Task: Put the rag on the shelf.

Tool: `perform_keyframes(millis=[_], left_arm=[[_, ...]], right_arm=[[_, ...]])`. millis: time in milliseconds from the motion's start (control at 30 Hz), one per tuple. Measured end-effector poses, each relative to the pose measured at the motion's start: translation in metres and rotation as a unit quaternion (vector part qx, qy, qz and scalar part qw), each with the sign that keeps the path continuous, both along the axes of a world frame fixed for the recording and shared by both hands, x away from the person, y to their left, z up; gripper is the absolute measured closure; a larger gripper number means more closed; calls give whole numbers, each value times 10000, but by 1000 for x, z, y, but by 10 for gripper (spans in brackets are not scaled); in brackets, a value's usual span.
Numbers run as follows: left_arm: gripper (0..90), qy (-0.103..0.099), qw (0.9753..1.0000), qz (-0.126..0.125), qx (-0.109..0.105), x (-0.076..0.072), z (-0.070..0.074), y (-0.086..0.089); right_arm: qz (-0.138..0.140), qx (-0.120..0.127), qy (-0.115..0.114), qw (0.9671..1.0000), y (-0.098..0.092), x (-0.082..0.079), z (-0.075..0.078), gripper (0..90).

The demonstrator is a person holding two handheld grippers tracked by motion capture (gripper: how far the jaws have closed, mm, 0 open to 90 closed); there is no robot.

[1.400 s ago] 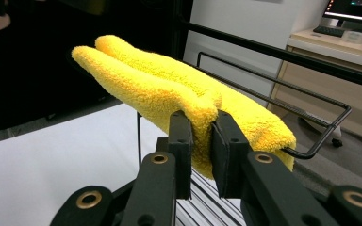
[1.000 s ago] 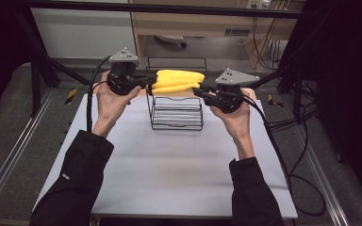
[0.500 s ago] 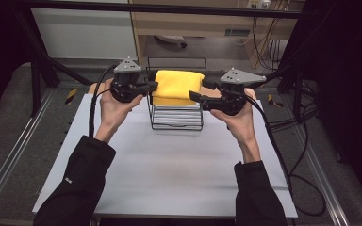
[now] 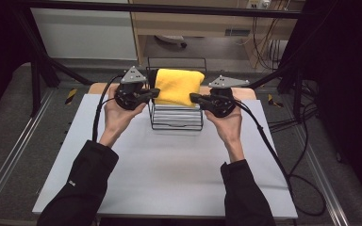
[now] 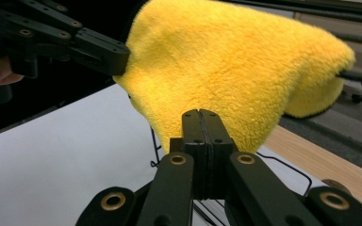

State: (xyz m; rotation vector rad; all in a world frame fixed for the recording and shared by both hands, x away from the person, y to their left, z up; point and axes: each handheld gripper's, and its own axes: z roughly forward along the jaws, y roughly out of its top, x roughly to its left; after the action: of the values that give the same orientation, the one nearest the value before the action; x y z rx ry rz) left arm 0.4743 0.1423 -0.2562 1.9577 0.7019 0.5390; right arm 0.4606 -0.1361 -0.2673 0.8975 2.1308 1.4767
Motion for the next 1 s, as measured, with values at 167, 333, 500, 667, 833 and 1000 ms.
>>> perform_keyframes(millis=[167, 333, 500, 667, 833, 1000], left_arm=[[900, 1, 10000, 59, -6, 4, -7, -2], [900, -39, 9999, 104, -72, 8, -11, -2], [896, -62, 9999, 58, -99, 4, -9, 1], [810, -58, 9997, -40, -215, -7, -6, 8], [656, 41, 9999, -50, -113, -20, -8, 18], [512, 265, 9996, 29, 82, -33, -25, 32]], right_arm=[[-158, -61, -84, 9998, 0, 5, -8, 900], [-250, 30, -247, 9994, 0, 10, -15, 869], [-182, 86, -373, 9991, -1, 4, -12, 813], [-161, 401, -358, 9984, -12, -11, 0, 583], [-184, 445, -299, 9984, -23, -21, 2, 425], [-244, 604, -106, 9978, -39, -31, -5, 228]])
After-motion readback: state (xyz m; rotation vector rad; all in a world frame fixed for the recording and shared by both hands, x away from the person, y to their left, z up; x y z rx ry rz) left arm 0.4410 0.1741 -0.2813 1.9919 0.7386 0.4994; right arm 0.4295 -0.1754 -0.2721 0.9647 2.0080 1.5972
